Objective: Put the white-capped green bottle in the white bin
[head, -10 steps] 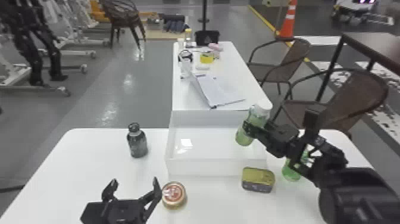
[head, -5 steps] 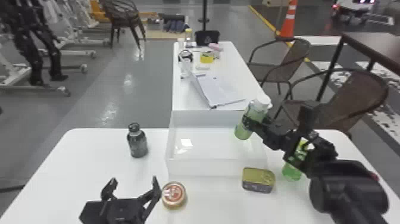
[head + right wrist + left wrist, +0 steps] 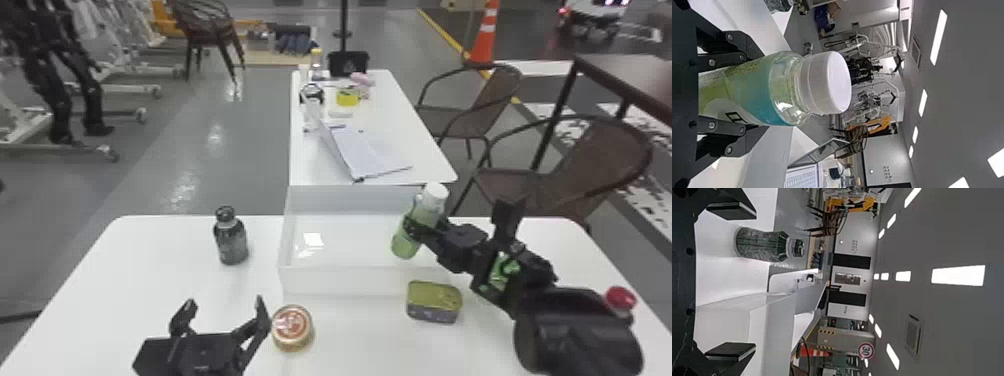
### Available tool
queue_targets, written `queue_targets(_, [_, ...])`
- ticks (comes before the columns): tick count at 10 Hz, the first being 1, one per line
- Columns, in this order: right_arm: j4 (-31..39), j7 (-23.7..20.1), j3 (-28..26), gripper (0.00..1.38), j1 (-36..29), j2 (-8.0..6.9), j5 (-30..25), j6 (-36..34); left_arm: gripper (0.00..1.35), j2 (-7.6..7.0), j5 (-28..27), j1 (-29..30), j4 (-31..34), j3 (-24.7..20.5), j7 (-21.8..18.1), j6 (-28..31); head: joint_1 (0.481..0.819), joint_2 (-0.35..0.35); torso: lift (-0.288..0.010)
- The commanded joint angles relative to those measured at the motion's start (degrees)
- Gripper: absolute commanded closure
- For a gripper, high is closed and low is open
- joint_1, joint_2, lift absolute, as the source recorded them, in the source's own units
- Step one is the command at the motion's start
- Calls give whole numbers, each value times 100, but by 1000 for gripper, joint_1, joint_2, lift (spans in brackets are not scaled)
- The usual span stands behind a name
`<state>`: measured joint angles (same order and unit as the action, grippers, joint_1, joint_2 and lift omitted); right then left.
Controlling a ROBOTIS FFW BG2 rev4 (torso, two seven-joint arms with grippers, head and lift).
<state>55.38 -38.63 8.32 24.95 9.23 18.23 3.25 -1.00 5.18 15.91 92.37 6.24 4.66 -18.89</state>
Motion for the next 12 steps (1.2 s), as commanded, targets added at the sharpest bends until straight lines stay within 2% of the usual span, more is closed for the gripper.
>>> queue_targets(1, [-27, 4, 12, 768, 9, 0, -21, 0, 125, -5, 0, 0, 0, 0, 0, 0, 549, 0, -100])
queue_targets(2, [-18, 13, 12, 542, 18, 0, -21, 9, 125, -5, 0, -9, -9, 0, 0, 0, 549, 0, -100])
queue_targets(3, [-18, 13, 12, 383, 18, 0, -30, 18, 125, -5, 0, -9, -9, 0, 0, -9, 549, 0, -100])
queue_targets(4, [-18, 22, 12, 283, 9, 0, -21, 36, 125, -5, 0, -9, -9, 0, 0, -9, 549, 0, -100])
queue_targets(5, [-18, 31, 12, 237, 9, 0, -13, 44, 125, -5, 0, -9, -9, 0, 0, -9, 549, 0, -100])
queue_targets(8, [201, 22, 3, 228, -149, 17, 93, 97, 125, -5, 0, 0, -9, 0, 0, -18, 549, 0, -100])
queue_targets(10, [1063, 31, -23, 228, -738, 105, 269, -35, 125, 4, -26, -9, -9, 0, 0, -53, 549, 0, -100])
queue_targets(12, [2557, 329, -243, 228, -1669, 123, 93, -316, 125, 30, -17, -9, -17, -18, 0, -62, 549, 0, -100])
